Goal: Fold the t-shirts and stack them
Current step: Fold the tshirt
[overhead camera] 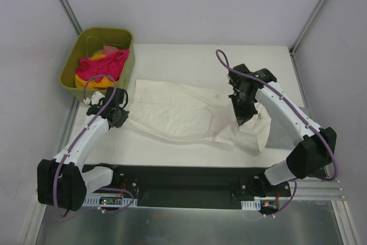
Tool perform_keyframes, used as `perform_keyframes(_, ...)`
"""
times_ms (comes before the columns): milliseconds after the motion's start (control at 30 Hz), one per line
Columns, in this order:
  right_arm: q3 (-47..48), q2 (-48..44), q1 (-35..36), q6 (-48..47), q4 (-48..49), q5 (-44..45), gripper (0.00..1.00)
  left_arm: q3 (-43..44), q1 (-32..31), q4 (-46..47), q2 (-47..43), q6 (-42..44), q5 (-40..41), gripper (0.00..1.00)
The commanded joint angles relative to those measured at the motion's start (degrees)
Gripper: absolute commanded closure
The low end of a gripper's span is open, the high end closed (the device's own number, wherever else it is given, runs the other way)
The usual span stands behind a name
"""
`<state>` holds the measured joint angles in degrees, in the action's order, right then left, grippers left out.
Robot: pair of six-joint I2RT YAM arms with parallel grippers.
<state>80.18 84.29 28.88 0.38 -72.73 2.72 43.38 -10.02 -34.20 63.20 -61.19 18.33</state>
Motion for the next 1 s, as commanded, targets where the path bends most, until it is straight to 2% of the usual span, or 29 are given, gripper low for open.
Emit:
perform_keyframes(0,6.03,5.08,-4.96,-3.63,-0.66,7.38,0.99,5.48,0.44,1.24,5.08,-1.13,2.15,1.0)
perform_keyframes(200,15.17,11.15,-9.98,-4.34,1.71,8.09,0.99,9.62,0.44,1.15,11.68,-2.88,2.85,1.0)
perform_keyframes(700,32.74,28.9,-13.76,-8.73,-0.48,11.34,0.99,18.94,0.44,1.15,23.72,-4.55,5.93,1.0)
perform_keyframes(833,34.77,31.81,-14.64,-8.03,-1.89,14.06,0.99,21.13,0.35,1.15,26.27,-5.26,6.19,1.0)
perform_keyframes(967,32.5,31.9,-15.52,-7.41,-1.98,14.5,0.99,23.67,-0.08,1.15,28.82,-4.82,6.19,1.0)
